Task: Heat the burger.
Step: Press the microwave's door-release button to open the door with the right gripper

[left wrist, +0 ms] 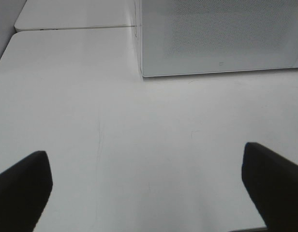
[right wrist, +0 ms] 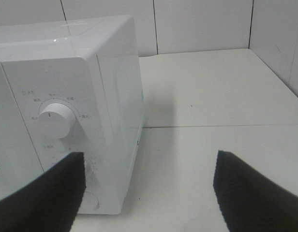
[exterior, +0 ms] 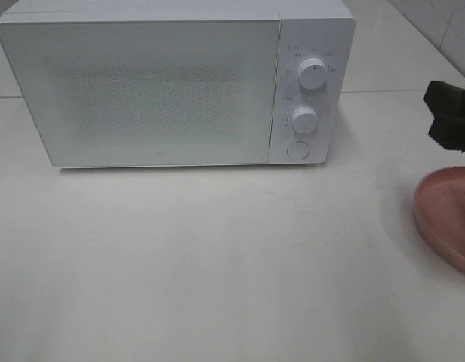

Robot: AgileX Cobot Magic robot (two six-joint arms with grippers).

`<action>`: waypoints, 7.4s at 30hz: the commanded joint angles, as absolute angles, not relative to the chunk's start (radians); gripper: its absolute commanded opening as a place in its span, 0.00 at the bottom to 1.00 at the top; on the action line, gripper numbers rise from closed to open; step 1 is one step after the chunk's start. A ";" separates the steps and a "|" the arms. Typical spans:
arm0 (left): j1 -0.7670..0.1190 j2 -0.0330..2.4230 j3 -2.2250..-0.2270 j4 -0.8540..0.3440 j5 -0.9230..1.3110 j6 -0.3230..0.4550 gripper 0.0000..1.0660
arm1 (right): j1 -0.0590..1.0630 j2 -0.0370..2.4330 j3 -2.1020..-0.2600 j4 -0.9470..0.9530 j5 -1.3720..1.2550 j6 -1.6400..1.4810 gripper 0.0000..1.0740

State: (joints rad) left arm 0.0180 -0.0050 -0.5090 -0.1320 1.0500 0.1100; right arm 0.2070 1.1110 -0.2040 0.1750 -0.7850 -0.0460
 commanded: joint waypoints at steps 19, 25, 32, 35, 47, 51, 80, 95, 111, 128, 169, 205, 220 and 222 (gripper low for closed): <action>0.019 -0.027 -0.506 -0.140 1.041 0.108 0.94 | 0.755 1.563 -0.240 0.781 -1.273 -0.322 0.70; 0.019 -0.027 -0.506 -0.140 1.041 0.108 0.94 | 0.822 1.630 -0.278 0.866 -1.306 -0.322 0.70; 0.019 -0.027 -0.506 -0.140 1.041 0.108 0.94 | 0.822 1.636 -0.284 0.859 -1.308 -0.316 0.70; 0.019 -0.027 -0.506 -0.140 1.041 0.108 0.94 | 0.822 1.636 -0.284 0.859 -1.308 -0.287 0.70; 0.019 -0.027 -0.506 -0.140 1.041 0.108 0.94 | 0.822 1.636 -0.284 0.861 -1.282 0.446 0.69; 0.019 -0.027 -0.506 -0.140 1.041 0.108 0.94 | 0.822 1.636 -0.284 0.861 -1.251 0.719 0.65; 0.019 -0.027 -0.506 -0.140 1.041 0.108 0.94 | 0.816 1.735 -0.305 0.878 -1.040 1.309 0.02; 0.019 -0.027 -0.506 -0.140 1.041 0.108 0.94 | 0.732 1.885 -0.467 0.794 -1.056 1.337 0.02; 0.019 -0.027 -0.506 -0.140 1.041 0.108 0.94 | 0.641 2.033 -0.680 0.725 -1.042 1.444 0.02; 0.019 -0.027 -0.506 -0.140 1.041 0.108 0.94 | 0.572 2.084 -0.792 0.704 -0.938 1.399 0.02; 0.019 -0.027 -0.506 -0.140 1.041 0.107 0.94 | 0.535 2.153 -0.913 0.724 -1.048 1.342 0.02; 0.019 -0.027 -0.506 -0.140 1.041 0.107 0.94 | 0.528 2.211 -1.112 0.797 -1.159 1.241 0.02; 0.019 -0.027 -0.506 -0.140 1.041 0.107 0.94 | 0.528 2.056 -0.932 0.754 -0.782 1.189 0.02; 0.019 -0.027 -0.506 -0.140 1.041 0.107 0.94 | 0.528 2.045 -0.917 0.759 -0.771 1.169 0.02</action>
State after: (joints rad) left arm 0.0180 -0.0050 -0.5090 -0.1320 1.0500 0.1100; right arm 0.5300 2.0750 -0.9050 0.8090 -0.7330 1.1950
